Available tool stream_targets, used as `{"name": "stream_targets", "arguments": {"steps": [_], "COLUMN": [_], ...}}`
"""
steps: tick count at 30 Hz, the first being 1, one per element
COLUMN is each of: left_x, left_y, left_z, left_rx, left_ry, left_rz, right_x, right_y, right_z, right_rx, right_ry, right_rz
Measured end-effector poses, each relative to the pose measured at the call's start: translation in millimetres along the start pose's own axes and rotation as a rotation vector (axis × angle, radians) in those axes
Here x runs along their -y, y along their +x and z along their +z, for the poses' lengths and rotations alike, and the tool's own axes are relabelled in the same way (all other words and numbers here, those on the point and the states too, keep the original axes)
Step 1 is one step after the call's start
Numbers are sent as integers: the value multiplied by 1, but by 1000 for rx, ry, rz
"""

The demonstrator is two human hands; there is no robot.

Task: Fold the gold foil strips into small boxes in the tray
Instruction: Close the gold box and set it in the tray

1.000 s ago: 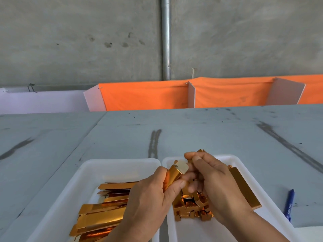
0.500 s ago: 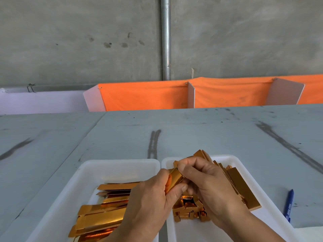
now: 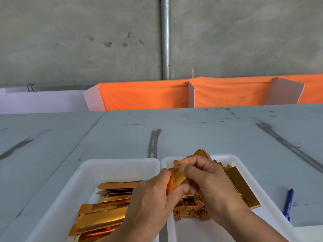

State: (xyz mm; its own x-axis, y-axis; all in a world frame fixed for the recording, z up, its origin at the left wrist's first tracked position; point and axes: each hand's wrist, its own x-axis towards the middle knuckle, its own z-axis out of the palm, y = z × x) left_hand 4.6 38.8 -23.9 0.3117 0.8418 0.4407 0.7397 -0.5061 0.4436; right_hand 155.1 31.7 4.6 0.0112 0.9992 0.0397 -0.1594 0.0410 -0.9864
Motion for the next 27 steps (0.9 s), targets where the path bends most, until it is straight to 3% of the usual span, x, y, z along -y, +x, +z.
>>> {"name": "stream_targets", "arguments": {"steps": [6, 27], "left_x": [-1, -1], "left_y": [0, 0], "left_z": [-2, -5], "left_rx": [19, 41], "left_ry": [-50, -94], "left_rz": [2, -16], "right_x": [2, 8], "right_y": [2, 1], "right_z": [-1, -2], "right_rx": [36, 105], "right_ry": [111, 172], "right_rz": [96, 139]}}
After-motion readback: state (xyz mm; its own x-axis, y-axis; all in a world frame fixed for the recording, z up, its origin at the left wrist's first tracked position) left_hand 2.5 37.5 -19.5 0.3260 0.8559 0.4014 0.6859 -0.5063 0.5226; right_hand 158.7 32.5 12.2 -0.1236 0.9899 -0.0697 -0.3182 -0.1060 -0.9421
